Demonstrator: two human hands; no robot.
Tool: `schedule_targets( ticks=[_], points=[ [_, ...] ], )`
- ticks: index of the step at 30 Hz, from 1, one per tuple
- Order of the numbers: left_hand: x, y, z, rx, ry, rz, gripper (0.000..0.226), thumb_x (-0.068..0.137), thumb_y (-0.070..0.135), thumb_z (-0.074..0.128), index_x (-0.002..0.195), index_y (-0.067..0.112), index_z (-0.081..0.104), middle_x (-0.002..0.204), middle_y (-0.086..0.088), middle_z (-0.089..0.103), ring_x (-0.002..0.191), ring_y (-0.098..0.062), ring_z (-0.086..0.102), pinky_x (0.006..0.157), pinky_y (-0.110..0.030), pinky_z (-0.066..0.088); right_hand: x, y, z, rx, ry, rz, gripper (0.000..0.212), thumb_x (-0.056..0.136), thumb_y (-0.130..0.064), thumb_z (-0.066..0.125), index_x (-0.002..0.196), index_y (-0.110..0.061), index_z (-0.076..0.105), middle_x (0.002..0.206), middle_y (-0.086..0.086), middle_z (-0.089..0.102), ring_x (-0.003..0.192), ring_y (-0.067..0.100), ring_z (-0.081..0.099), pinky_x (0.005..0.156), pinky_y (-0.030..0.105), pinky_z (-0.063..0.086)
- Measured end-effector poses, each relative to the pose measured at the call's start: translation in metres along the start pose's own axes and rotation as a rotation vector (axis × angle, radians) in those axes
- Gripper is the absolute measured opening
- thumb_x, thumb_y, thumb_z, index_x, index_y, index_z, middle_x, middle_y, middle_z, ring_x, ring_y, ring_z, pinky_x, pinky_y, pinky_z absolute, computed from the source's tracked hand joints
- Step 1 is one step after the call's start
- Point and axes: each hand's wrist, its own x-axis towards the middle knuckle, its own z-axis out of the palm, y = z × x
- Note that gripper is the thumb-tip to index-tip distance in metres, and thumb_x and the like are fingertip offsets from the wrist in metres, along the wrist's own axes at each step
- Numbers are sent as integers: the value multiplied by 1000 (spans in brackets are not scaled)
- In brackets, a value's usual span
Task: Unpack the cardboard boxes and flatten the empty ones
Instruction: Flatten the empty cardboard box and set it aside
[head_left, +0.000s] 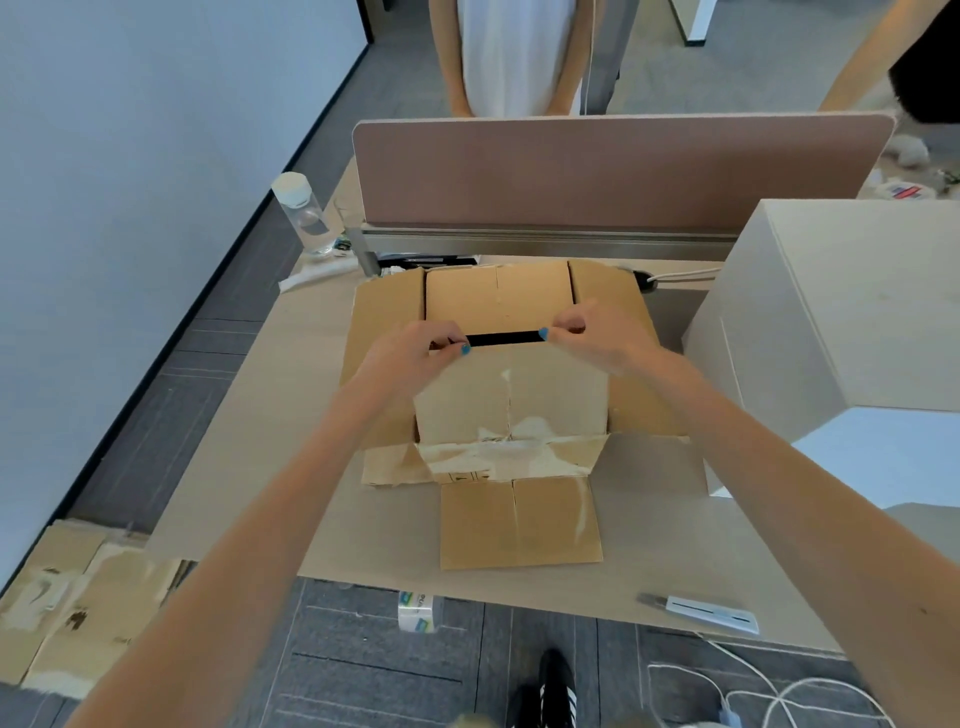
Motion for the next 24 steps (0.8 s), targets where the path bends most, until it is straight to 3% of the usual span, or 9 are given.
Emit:
schedule_targets(
  ticks=[3,5,7,10,13,16,18,21,24],
  points=[
    [-16,9,-14,-184,-171,-31,19,100,33,56,112,24,67,92,-1,65,83,-20,57,74,-32,43,-14,-12,-11,147,-189,46,44,97,-33,53,60,-14,40,59,0,30,55,15,29,54,28,21],
    [-26,12,-18,-288,-267,-61,19,99,32,57,112,23,67,98,-4,67,89,-21,59,78,-33,43,-21,-17,-13,141,-299,62,36,96,-32,56,65,-13,52,64,3,43,60,15,40,56,26,28],
    [-34,12,-16,-381,-370,-119,14,99,29,58,109,26,66,101,-3,69,92,-19,64,82,-33,50,-26,-18,-9,78,-396,92,17,95,-28,59,85,-15,65,83,5,63,73,15,58,59,23,43],
    [-44,8,0,-332,-410,-130,20,97,15,61,108,32,64,105,4,70,97,-15,67,89,-32,56,-35,-12,7,42,-453,113,7,92,-20,63,99,-18,65,96,4,66,78,12,65,60,19,51],
    [-53,1,21,-168,-350,-117,34,93,18,67,122,35,59,129,10,58,123,-16,52,103,-30,40,-43,2,24,23,-431,104,28,84,-27,73,110,-24,61,113,-1,63,102,17,61,84,29,53],
    [-61,-8,39,130,-344,-109,58,89,41,69,141,44,42,154,9,35,144,-22,26,119,-51,15,-50,17,42,-114,-447,71,69,78,-35,78,137,-25,44,140,-1,43,129,21,40,107,41,38],
    [-65,-13,53,227,-336,-114,71,87,51,67,148,46,31,161,9,21,150,-23,10,119,-60,-3,-56,25,55,-249,-402,26,81,77,-43,76,144,-26,35,148,-1,34,139,22,27,115,46,24],
    [-70,-19,74,326,-288,-93,76,88,57,62,152,45,23,165,8,11,152,-20,-3,117,-61,-13,-62,34,74,-446,-333,-58,77,81,-55,66,146,-27,35,151,-2,32,144,19,17,117,53,-5],
    [-72,-23,89,451,-209,-59,70,92,59,54,153,42,24,165,7,15,153,-21,-3,117,-62,-10,-65,40,85,-552,-283,-91,65,89,-56,55,143,-24,38,149,-3,36,143,17,21,115,57,-11]
  ],
)
